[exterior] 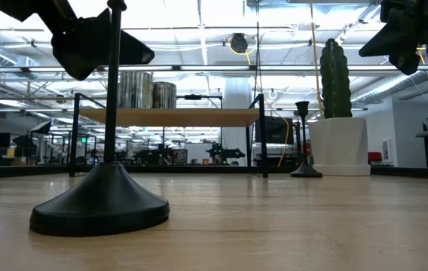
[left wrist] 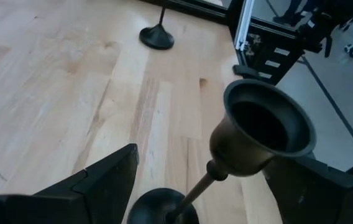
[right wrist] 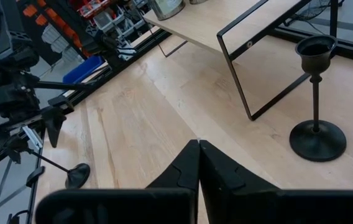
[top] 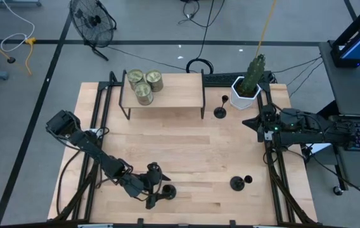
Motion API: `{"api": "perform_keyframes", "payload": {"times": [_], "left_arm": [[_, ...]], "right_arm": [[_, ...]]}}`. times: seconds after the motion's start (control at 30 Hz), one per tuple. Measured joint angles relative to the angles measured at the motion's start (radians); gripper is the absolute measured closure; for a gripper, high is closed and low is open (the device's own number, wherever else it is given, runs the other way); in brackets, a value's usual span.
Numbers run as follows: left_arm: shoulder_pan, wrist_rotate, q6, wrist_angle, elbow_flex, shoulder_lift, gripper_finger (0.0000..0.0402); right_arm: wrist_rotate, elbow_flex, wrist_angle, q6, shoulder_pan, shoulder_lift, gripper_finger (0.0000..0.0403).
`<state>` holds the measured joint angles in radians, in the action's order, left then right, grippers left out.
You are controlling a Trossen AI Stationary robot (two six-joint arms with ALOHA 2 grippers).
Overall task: Pick & Place candle stick holders
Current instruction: Put the bottom left black candle holder on the shelf
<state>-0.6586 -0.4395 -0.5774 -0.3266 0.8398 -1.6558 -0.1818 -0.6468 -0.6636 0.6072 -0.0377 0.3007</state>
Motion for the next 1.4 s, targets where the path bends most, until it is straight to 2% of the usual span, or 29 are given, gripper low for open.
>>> {"api": "perform_keyframes", "payload": {"times": [0.3, 0.73, 1.1, 1.2, 1.4], "left_arm": [[0.004, -0.001, -0.049, -0.037, 0.0, 0.0, 0.0062], [0.004, 0.013, -0.025, -0.037, 0.0, 0.0, 0.0062], [0.013, -0.003, 0.068, -0.037, 0.0, 0.0, 0.0064], [0.02, -0.003, 0.068, -0.037, 0.0, 0.0, 0.0083], [0.022, -0.003, 0.054, -0.038, 0.0, 0.0, 0.0152]], "right_arm": [[0.0, 0.0, 0.0, -0.001, 0.0, 0.0, 0.0403], [0.0, 0.0, 0.0, 0.002, 0.0, 0.0, 0.0403], [0.0, 0.0, 0.0, 0.002, 0.0, 0.0, 0.0403], [0.0, 0.0, 0.0, 0.002, 0.0, 0.0, 0.0403], [0.0, 0.0, 0.0, 0.002, 0.0, 0.0, 0.0403]]}}
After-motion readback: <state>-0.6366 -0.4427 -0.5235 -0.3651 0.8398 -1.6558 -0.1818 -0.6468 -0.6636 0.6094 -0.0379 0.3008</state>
